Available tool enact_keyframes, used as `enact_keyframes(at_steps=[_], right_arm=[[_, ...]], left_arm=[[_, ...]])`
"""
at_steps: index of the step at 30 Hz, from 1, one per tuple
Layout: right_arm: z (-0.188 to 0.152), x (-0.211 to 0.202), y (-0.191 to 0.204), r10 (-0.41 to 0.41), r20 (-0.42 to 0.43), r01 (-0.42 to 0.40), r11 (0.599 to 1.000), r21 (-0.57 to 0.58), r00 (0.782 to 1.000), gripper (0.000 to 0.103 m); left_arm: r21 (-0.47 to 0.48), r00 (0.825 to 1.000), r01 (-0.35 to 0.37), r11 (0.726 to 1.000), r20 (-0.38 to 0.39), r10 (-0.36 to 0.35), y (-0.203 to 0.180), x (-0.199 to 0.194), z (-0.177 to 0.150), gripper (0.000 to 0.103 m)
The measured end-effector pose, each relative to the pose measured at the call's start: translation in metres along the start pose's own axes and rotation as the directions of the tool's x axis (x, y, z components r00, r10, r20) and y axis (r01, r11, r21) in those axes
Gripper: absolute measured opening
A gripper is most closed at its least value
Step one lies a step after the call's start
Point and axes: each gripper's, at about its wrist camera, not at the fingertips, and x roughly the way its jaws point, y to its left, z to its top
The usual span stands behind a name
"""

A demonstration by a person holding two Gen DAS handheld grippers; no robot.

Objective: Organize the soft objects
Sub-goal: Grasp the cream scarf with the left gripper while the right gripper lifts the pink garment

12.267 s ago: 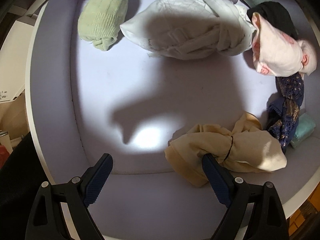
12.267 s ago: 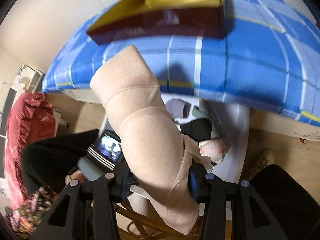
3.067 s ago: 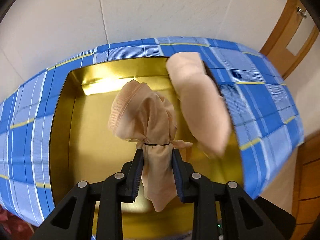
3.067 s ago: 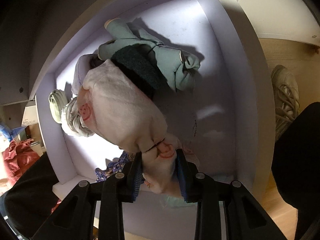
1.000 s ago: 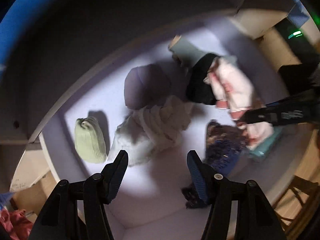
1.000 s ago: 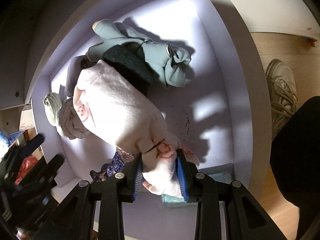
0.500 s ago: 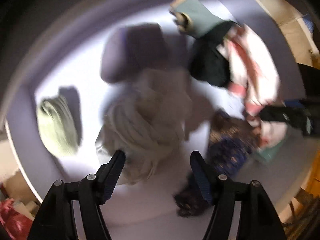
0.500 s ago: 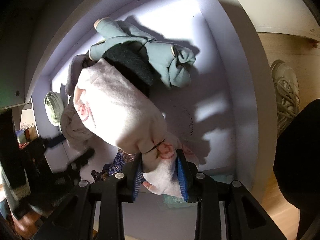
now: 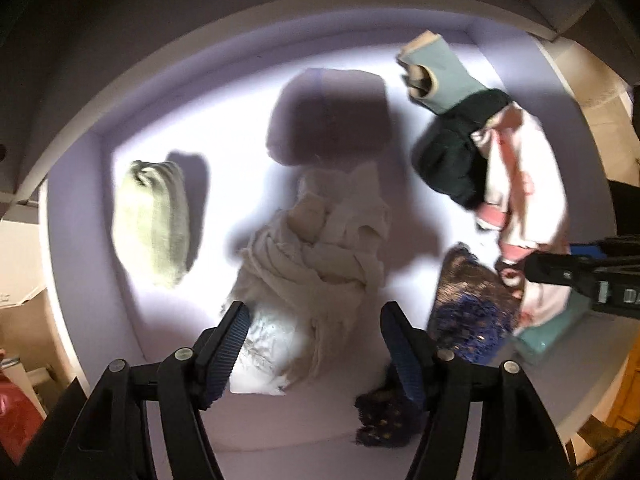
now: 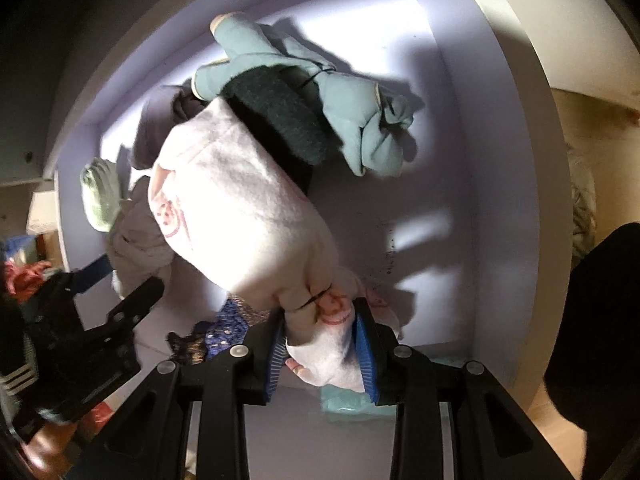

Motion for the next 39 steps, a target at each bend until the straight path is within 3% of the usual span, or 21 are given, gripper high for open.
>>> enact_keyframes(at_steps=[4, 10, 14, 16, 25, 27, 29, 31, 33, 35, 39], right_arm=[[-0.004, -0.007, -0.003, 0.047, 0.007, -0.047, 0.999, 0.007, 0.999, 0.032], [-0.021, -0.03, -0.005, 0.112, 0.035, -0.112, 0.994, 0.004, 0.993, 0.031], [-0.031, -0.045, -0.018, 0.183, 0.055, -0.186, 0.981, 0.061, 0.982, 0.029], [-0.036, -0.05, -0.025, 0.198, 0.06, -0.202, 0.976, 0.083, 0.978, 0.029], [-0.036, -0.025, -0.013, 0.064, 0.018, -0.064, 0.998, -0.008, 0.998, 0.033], [-0.032, -0.014, -0.002, 0.05, 0.005, -0.05, 0.997, -0.055, 0.999, 0.038], [-0.024, -0.005, 0.01, 0.025, 0.009, -0.024, 0.995, -0.101, 1.0, 0.051], [-0.021, 0.002, 0.021, -0.031, 0.024, 0.034, 0.986, -0.164, 0.999, 0.052], [-0.019, 0.007, 0.026, -0.077, 0.039, 0.083, 0.978, -0.193, 0.996, 0.048], [-0.023, 0.006, 0.024, -0.068, 0.03, 0.072, 0.981, -0.18, 0.997, 0.029], [-0.03, -0.01, 0.016, 0.023, 0.031, -0.019, 0.992, -0.125, 0.999, 0.028]], left_arm=[[-0.039, 1.0, 0.001, 0.999, -0.003, -0.001, 0.008, 0.006, -0.004, 0.06], [-0.124, 0.999, 0.05, 0.991, -0.014, -0.052, 0.018, 0.015, -0.007, 0.06], [-0.145, 0.997, 0.069, 0.987, -0.021, -0.073, 0.028, 0.015, -0.015, 0.06], [-0.144, 0.997, 0.066, 0.987, -0.02, -0.069, 0.03, 0.016, -0.016, 0.051], [-0.172, 0.997, 0.058, 0.983, -0.047, -0.067, 0.042, 0.021, -0.017, 0.044], [-0.19, 0.996, 0.055, 0.98, -0.061, -0.068, 0.047, 0.02, -0.022, 0.044], [-0.211, 0.995, 0.065, 0.975, -0.065, -0.081, 0.052, 0.02, -0.025, 0.044], [-0.227, 0.993, 0.079, 0.971, -0.065, -0.096, 0.056, 0.021, -0.026, 0.044], [-0.246, 0.992, 0.091, 0.965, -0.06, -0.108, 0.059, 0.02, -0.027, 0.045], [-0.269, 0.991, 0.103, 0.958, -0.053, -0.121, 0.064, 0.017, -0.028, 0.045], [-0.281, 0.991, 0.109, 0.953, -0.045, -0.127, 0.068, 0.017, -0.026, 0.046]])
